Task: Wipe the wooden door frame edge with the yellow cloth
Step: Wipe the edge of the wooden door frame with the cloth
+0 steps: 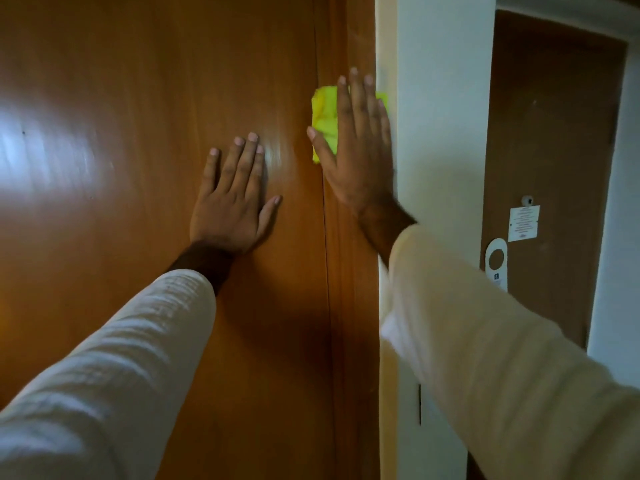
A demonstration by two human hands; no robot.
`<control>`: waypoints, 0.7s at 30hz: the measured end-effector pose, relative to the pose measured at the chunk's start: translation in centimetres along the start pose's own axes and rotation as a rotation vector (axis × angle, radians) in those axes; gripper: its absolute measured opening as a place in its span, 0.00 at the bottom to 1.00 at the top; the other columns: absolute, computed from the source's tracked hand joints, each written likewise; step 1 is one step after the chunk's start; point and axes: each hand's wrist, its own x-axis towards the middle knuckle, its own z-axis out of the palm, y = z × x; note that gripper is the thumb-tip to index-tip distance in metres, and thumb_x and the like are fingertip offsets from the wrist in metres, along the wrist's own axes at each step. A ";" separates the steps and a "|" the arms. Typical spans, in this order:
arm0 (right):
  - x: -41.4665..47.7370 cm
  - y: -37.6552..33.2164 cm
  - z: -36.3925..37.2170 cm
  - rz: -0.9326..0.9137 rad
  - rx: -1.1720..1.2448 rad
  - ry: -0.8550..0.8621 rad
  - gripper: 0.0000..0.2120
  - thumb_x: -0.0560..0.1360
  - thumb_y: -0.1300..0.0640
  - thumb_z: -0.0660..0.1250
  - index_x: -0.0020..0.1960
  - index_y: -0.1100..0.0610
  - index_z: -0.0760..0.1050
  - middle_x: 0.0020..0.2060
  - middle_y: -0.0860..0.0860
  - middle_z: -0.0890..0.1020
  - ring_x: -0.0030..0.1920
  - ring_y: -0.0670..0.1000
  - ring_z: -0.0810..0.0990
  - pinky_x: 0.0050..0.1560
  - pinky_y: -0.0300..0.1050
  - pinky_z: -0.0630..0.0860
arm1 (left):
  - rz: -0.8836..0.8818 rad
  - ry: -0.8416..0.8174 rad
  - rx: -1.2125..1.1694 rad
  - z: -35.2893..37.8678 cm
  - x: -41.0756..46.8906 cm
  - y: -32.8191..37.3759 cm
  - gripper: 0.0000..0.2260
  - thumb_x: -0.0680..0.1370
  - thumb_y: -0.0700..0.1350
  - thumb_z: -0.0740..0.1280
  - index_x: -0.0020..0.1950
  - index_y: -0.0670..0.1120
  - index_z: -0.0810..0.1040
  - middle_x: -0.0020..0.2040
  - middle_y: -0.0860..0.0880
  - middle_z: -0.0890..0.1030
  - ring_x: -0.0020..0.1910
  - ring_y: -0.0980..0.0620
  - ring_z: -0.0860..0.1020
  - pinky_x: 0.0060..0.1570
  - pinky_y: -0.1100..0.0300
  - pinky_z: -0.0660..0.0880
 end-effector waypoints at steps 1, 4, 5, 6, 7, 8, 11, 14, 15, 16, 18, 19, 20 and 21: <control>-1.9 0.0 -0.1 0.002 -0.006 -0.013 0.37 0.82 0.34 0.54 0.82 0.57 0.58 0.83 0.56 0.60 0.83 0.58 0.56 0.82 0.56 0.54 | 0.000 0.002 0.001 0.0 0.0 0.0 0.36 0.86 0.63 0.46 0.86 0.40 0.49 0.87 0.42 0.49 0.87 0.44 0.48 0.84 0.39 0.50; -9.1 -0.2 -0.5 0.029 -0.025 -0.105 0.37 0.83 0.35 0.54 0.83 0.56 0.54 0.84 0.54 0.55 0.84 0.57 0.51 0.83 0.55 0.53 | 0.005 0.004 -0.005 0.0 0.0 0.0 0.36 0.86 0.63 0.46 0.86 0.40 0.49 0.87 0.41 0.50 0.87 0.43 0.49 0.84 0.39 0.50; -11.9 -0.2 -0.5 0.039 -0.027 -0.143 0.37 0.83 0.36 0.55 0.84 0.55 0.52 0.84 0.54 0.54 0.84 0.56 0.49 0.83 0.55 0.52 | 0.006 0.002 -0.007 0.0 0.0 0.0 0.36 0.86 0.63 0.46 0.86 0.40 0.49 0.87 0.41 0.49 0.87 0.43 0.49 0.84 0.39 0.50; -14.7 -0.3 -0.5 0.045 -0.027 -0.180 0.37 0.83 0.36 0.55 0.84 0.55 0.51 0.84 0.53 0.53 0.84 0.55 0.48 0.83 0.56 0.52 | 0.009 0.000 -0.009 0.0 0.1 -0.1 0.36 0.86 0.63 0.47 0.86 0.40 0.49 0.87 0.41 0.49 0.87 0.43 0.49 0.84 0.39 0.50; -17.6 -0.2 -0.4 0.049 -0.028 -0.210 0.36 0.83 0.37 0.55 0.84 0.55 0.51 0.84 0.53 0.52 0.84 0.55 0.47 0.83 0.56 0.52 | 0.008 0.001 -0.012 0.0 0.1 -0.1 0.36 0.86 0.63 0.47 0.86 0.40 0.49 0.87 0.41 0.49 0.87 0.43 0.49 0.84 0.39 0.50; -20.4 -0.1 -0.3 0.051 -0.031 -0.231 0.36 0.83 0.37 0.56 0.84 0.55 0.51 0.84 0.53 0.52 0.84 0.55 0.47 0.83 0.56 0.52 | 0.006 0.004 -0.015 -0.1 0.1 -0.1 0.36 0.86 0.62 0.47 0.86 0.40 0.49 0.87 0.41 0.50 0.87 0.43 0.49 0.84 0.39 0.50; -28.3 0.2 0.4 0.054 -0.058 -0.258 0.36 0.82 0.39 0.59 0.83 0.55 0.55 0.83 0.53 0.57 0.83 0.56 0.54 0.82 0.56 0.56 | 0.001 0.006 -0.013 0.0 0.0 0.0 0.36 0.86 0.62 0.48 0.86 0.40 0.50 0.87 0.41 0.50 0.87 0.43 0.50 0.84 0.39 0.50; -33.4 0.6 0.9 0.027 -0.079 -0.270 0.34 0.82 0.41 0.58 0.82 0.56 0.57 0.82 0.55 0.60 0.82 0.58 0.59 0.82 0.55 0.55 | 0.002 -0.003 -0.009 0.0 0.0 0.0 0.36 0.86 0.62 0.47 0.86 0.40 0.49 0.87 0.41 0.50 0.87 0.43 0.50 0.84 0.39 0.50; -34.1 0.7 0.9 0.014 -0.078 -0.272 0.33 0.82 0.41 0.57 0.81 0.57 0.58 0.82 0.56 0.61 0.82 0.58 0.60 0.82 0.55 0.55 | 0.002 0.000 -0.009 0.0 0.1 -0.1 0.36 0.86 0.62 0.47 0.86 0.40 0.50 0.87 0.41 0.50 0.87 0.43 0.50 0.84 0.39 0.50; -34.6 0.9 1.0 0.008 -0.081 -0.276 0.33 0.82 0.41 0.56 0.81 0.57 0.59 0.81 0.56 0.61 0.82 0.58 0.60 0.82 0.55 0.55 | 0.002 0.001 -0.009 -0.1 0.0 0.0 0.36 0.86 0.62 0.47 0.86 0.40 0.50 0.87 0.41 0.50 0.87 0.43 0.50 0.84 0.38 0.50; -34.3 0.9 1.1 0.008 -0.088 -0.272 0.32 0.82 0.42 0.56 0.81 0.57 0.58 0.82 0.56 0.61 0.82 0.58 0.59 0.83 0.54 0.53 | 0.003 0.000 -0.006 -0.1 0.1 -0.1 0.36 0.86 0.62 0.47 0.86 0.40 0.50 0.87 0.41 0.51 0.87 0.43 0.50 0.84 0.38 0.51; -33.8 0.9 1.1 0.012 -0.086 -0.275 0.33 0.82 0.42 0.56 0.82 0.56 0.57 0.82 0.55 0.60 0.82 0.58 0.58 0.83 0.54 0.52 | 0.003 0.000 -0.009 -0.1 0.1 0.0 0.36 0.86 0.63 0.47 0.86 0.40 0.50 0.87 0.41 0.51 0.87 0.42 0.50 0.84 0.38 0.51; -32.9 0.8 1.1 0.018 -0.079 -0.277 0.33 0.82 0.42 0.57 0.82 0.56 0.56 0.82 0.54 0.58 0.82 0.57 0.57 0.83 0.54 0.52 | 0.003 0.003 -0.012 -0.1 0.1 -0.1 0.36 0.86 0.63 0.47 0.86 0.40 0.51 0.87 0.41 0.51 0.87 0.42 0.51 0.84 0.38 0.51; -31.5 0.6 1.1 0.023 -0.070 -0.275 0.34 0.82 0.41 0.57 0.82 0.55 0.54 0.82 0.54 0.57 0.82 0.57 0.56 0.82 0.55 0.53 | 0.005 0.004 -0.013 -0.1 0.1 -0.1 0.36 0.86 0.62 0.47 0.86 0.40 0.51 0.87 0.41 0.51 0.87 0.42 0.51 0.84 0.38 0.51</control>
